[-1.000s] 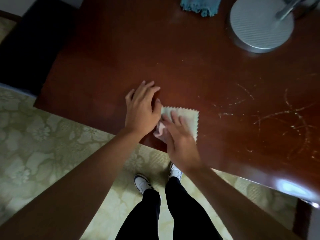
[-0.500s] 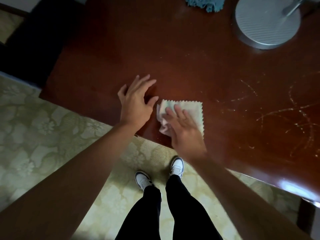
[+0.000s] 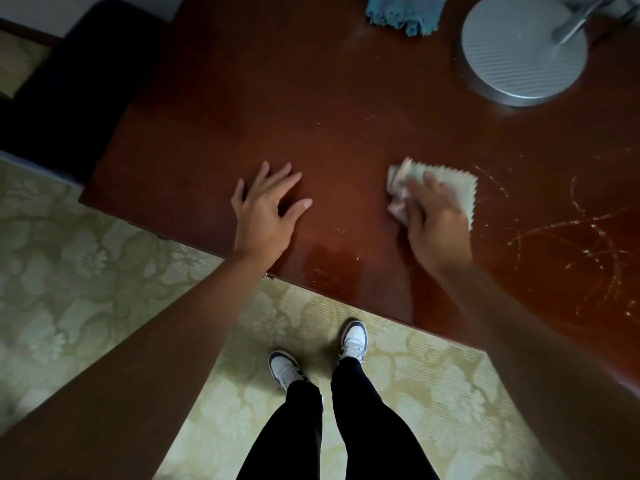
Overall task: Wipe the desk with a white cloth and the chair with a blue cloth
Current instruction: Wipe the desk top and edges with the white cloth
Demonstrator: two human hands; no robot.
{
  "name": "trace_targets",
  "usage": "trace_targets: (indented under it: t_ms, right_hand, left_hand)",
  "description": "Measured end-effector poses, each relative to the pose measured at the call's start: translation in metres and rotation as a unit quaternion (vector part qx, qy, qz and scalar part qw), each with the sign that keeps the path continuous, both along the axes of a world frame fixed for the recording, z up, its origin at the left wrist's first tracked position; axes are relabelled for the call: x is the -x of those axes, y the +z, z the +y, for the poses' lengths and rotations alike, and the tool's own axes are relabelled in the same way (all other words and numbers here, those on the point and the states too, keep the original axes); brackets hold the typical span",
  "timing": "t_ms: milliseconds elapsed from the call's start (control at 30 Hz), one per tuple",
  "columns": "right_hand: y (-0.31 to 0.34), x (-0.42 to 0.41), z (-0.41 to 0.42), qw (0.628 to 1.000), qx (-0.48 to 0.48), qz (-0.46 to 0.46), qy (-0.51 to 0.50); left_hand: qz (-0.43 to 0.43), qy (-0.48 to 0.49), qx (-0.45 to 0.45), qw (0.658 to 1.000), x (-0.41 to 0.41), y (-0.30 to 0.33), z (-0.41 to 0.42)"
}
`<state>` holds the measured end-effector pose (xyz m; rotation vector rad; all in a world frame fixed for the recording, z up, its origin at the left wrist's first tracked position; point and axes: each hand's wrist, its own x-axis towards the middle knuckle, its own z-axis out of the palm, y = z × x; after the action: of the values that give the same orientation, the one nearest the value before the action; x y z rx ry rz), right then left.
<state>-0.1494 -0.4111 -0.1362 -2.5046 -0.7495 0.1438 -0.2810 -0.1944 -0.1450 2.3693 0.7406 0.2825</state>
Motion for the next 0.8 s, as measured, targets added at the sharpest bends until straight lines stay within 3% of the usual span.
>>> trace_targets:
  t_ms: [100, 233, 300, 433, 500, 667, 733, 800]
  right_hand:
    - [0.0, -0.009, 0.025, 0.999, -0.007, -0.008, -0.034]
    - [-0.004, 0.074, 0.005, 0.998, -0.016, 0.034, 0.051]
    - [-0.002, 0.072, -0.009, 0.996, -0.024, 0.03, 0.084]
    - [0.001, -0.008, 0.006, 0.999, -0.004, -0.006, -0.042]
    - [0.001, -0.01, 0.018, 0.998, -0.016, -0.008, -0.063]
    - [-0.008, 0.077, 0.008, 0.996, -0.03, -0.002, 0.088]
    - [-0.006, 0.041, 0.012, 0.991, -0.019, -0.011, 0.129]
    - [-0.006, -0.016, 0.037, 0.996, 0.008, -0.019, 0.09]
  left_hand:
    - [-0.004, -0.001, -0.005, 1.0, 0.001, -0.002, 0.0]
    - [-0.005, -0.003, -0.013, 1.0, 0.001, -0.003, -0.001]
    - [-0.006, -0.004, -0.012, 1.0, 0.001, -0.004, -0.001]
    - [-0.014, -0.007, -0.012, 1.0, 0.001, -0.006, -0.001]
    - [-0.019, -0.009, -0.022, 1.0, 0.002, -0.007, -0.002]
    - [-0.016, -0.013, -0.032, 0.999, 0.003, -0.009, -0.002]
    - [-0.016, -0.012, -0.023, 1.0, 0.003, -0.008, -0.002]
    - [-0.02, -0.004, -0.017, 1.0, 0.003, -0.006, -0.003]
